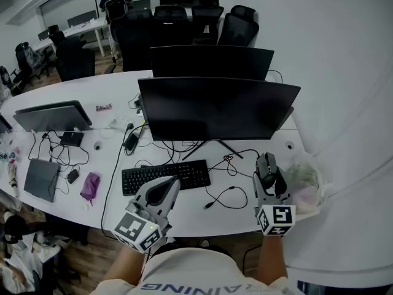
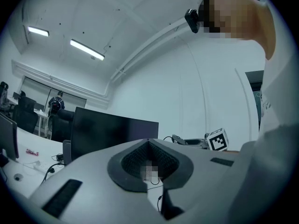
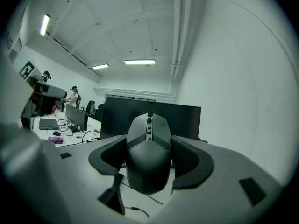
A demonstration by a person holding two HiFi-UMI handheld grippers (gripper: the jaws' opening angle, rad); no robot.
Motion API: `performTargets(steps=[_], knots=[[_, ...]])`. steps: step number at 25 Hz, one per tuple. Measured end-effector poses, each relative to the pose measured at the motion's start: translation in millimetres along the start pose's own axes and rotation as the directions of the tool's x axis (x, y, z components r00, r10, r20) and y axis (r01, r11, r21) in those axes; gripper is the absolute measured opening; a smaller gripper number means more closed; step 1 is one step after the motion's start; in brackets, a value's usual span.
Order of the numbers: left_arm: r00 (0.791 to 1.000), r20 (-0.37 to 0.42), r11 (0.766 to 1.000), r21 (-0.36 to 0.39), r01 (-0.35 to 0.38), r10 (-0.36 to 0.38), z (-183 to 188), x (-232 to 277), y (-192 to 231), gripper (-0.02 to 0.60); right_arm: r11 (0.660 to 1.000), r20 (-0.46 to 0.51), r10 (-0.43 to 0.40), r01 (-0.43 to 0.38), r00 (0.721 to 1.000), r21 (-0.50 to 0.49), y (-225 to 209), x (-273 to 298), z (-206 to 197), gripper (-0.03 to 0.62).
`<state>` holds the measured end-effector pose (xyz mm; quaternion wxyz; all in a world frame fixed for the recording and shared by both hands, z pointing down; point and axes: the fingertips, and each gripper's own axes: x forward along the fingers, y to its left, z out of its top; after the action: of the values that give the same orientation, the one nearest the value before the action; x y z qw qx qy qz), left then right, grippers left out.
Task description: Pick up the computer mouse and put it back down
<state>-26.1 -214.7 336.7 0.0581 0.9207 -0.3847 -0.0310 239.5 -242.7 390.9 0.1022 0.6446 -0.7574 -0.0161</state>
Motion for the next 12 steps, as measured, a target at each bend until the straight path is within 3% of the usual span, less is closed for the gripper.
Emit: performTargets(steps=[12], knots=[[0.996,-0.088,0.998,-0.057,-0.001,-0.004,-36.6,8.3,-2.6,0.005,0.998,-0.232,0.003,0.011,0.973,0.056,-19.3,14.7,-101.2,0.299]])
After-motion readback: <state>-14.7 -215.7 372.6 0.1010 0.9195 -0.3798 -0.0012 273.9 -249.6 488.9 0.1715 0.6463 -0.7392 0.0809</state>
